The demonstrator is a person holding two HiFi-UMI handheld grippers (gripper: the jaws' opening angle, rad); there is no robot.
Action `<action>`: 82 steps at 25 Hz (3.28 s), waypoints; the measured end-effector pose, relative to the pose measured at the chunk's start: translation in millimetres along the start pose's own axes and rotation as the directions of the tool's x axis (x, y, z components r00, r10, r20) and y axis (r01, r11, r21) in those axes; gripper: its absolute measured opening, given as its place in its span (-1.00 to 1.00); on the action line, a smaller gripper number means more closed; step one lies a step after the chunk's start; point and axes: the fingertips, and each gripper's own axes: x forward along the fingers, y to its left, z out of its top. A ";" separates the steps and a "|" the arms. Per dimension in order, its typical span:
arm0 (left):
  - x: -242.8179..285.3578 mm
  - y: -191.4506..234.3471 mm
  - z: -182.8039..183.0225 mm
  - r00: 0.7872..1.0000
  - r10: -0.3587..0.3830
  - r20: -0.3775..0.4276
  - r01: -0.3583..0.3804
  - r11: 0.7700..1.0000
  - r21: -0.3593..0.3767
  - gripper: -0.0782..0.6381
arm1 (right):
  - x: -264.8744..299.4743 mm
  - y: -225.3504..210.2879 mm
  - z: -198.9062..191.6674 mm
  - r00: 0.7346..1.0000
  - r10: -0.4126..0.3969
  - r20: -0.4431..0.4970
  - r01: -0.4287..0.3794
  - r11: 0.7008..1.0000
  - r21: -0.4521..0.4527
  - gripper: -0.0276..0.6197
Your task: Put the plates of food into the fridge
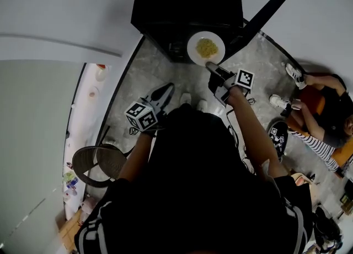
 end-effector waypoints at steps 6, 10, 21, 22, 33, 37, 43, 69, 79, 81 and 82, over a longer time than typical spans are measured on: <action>-1.9 12.6 12.3 1.000 0.002 0.011 -0.002 1.000 0.008 -0.71 | 18.7 -10.6 9.3 1.000 -0.009 0.024 0.009 1.000 0.008 -0.81; -0.6 15.8 15.1 1.000 0.002 0.016 -0.002 1.000 0.008 -0.71 | 29.5 -16.4 15.8 0.999 -0.026 0.024 0.026 1.000 -0.005 -0.81; -4.1 14.1 9.0 1.000 0.010 0.005 -0.010 1.000 0.001 -0.71 | 40.4 -23.9 23.8 0.998 -0.034 0.049 0.034 0.999 0.006 -0.81; -4.3 14.5 8.9 1.000 0.011 0.005 -0.011 1.000 0.000 -0.71 | 41.4 -24.2 25.6 0.998 -0.033 0.054 0.032 0.999 0.009 -0.81; -2.1 15.0 7.2 1.000 0.010 -0.004 -0.010 1.000 0.000 -0.71 | 66.6 -19.7 44.6 0.994 -0.031 0.107 0.027 0.999 0.039 -0.81; -5.3 15.3 6.8 1.000 0.013 -0.003 -0.013 1.000 -0.005 -0.71 | 72.4 -19.5 52.7 0.990 -0.025 0.137 0.020 0.999 0.040 -0.81; -10.5 17.1 6.0 1.000 0.017 -0.002 -0.017 1.000 0.002 -0.71 | 74.1 -23.4 58.3 0.984 -0.028 0.176 0.021 0.999 0.042 -0.81; 85.7 23.7 -1.1 0.986 -0.077 -0.148 0.093 0.990 0.104 -0.71 | 95.3 -13.5 72.8 0.968 -0.039 0.248 0.055 0.997 -0.059 -0.81; 84.7 26.1 -1.9 0.984 -0.084 -0.160 0.101 0.990 0.103 -0.71 | 100.7 -9.9 79.7 0.964 -0.024 0.264 0.052 0.994 -0.097 -0.81; 86.1 26.0 -2.4 0.982 -0.089 -0.165 0.107 0.989 0.103 -0.71 | 101.9 -9.2 82.5 0.963 -0.022 0.268 0.052 0.993 -0.105 -0.81; 86.3 25.9 -3.0 0.982 -0.091 -0.168 0.110 0.988 0.104 -0.71 | 102.3 -8.4 83.3 0.964 -0.021 0.267 0.053 0.992 -0.114 -0.80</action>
